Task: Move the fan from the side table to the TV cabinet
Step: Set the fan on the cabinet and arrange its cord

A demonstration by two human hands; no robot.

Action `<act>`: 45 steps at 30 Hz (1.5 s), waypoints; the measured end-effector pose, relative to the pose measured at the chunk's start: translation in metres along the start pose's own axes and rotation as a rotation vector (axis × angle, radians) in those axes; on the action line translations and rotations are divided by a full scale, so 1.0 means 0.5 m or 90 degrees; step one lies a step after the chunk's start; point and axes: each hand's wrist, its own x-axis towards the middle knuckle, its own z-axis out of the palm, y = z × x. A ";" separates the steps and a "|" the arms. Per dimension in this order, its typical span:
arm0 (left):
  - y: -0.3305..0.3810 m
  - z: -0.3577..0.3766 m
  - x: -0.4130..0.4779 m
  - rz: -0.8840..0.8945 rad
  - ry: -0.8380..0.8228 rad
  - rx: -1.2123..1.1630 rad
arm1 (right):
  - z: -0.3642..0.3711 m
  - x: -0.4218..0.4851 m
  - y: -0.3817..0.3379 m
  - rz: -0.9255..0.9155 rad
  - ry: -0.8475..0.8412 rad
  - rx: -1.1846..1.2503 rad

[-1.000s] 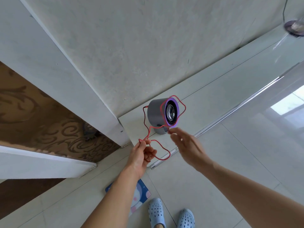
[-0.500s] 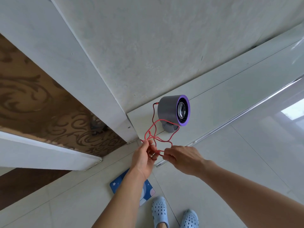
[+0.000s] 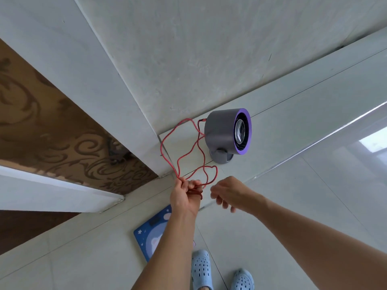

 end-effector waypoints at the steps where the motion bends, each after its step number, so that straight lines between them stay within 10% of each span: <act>1: -0.004 0.000 0.005 -0.009 -0.001 -0.026 | 0.012 0.004 0.005 0.045 -0.031 0.109; 8: -0.020 -0.006 0.020 -0.047 0.016 -0.112 | 0.099 0.051 0.012 0.281 -0.079 0.723; 15: -0.027 -0.015 0.042 -0.099 0.024 -0.134 | 0.132 0.111 -0.001 0.339 0.184 0.987; 23: -0.031 -0.031 0.080 -0.088 0.075 0.147 | 0.131 0.113 0.045 0.322 0.388 0.870; 45: -0.048 -0.046 0.210 0.102 0.117 0.931 | 0.065 0.162 0.083 0.101 0.352 0.807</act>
